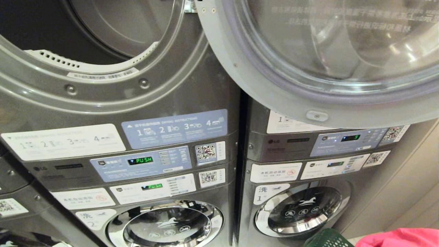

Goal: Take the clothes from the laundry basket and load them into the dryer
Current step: Put the clothes in the dryer

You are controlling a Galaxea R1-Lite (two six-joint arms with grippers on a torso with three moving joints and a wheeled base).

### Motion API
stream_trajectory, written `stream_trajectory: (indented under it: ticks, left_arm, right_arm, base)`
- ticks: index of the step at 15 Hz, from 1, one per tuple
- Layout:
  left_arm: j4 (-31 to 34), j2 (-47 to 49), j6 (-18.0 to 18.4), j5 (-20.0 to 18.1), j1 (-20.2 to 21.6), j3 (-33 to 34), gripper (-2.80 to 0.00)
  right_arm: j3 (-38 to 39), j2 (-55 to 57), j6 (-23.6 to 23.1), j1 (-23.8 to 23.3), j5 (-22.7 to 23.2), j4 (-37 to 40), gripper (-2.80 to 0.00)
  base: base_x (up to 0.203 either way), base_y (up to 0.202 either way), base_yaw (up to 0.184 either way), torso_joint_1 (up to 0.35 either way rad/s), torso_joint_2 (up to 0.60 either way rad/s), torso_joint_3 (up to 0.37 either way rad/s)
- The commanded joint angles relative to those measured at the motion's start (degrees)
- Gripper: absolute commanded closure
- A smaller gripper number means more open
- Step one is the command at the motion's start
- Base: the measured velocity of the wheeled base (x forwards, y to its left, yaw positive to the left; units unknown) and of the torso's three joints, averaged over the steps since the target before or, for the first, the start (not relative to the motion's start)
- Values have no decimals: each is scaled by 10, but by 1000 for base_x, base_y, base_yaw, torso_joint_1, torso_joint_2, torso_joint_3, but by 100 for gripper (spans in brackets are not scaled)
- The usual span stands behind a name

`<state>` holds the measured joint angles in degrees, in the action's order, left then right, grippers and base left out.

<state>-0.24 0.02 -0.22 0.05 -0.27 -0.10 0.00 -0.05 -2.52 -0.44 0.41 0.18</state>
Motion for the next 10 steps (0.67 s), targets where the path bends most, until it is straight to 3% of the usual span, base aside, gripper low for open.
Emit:
stream_trajectory:
  ticks: [1, 10]
  left_arm:
    - [0, -1, 0, 0, 0, 0, 0]
    - [0, -1, 0, 0, 0, 0, 0]
  right_arm:
    - [0, 0, 0, 0, 0, 0, 0]
    - [0, 0, -3, 0, 0, 0, 0]
  base:
    - [0, 195, -3, 2, 4, 2]
    - [0, 195, -2, 2, 1, 2]
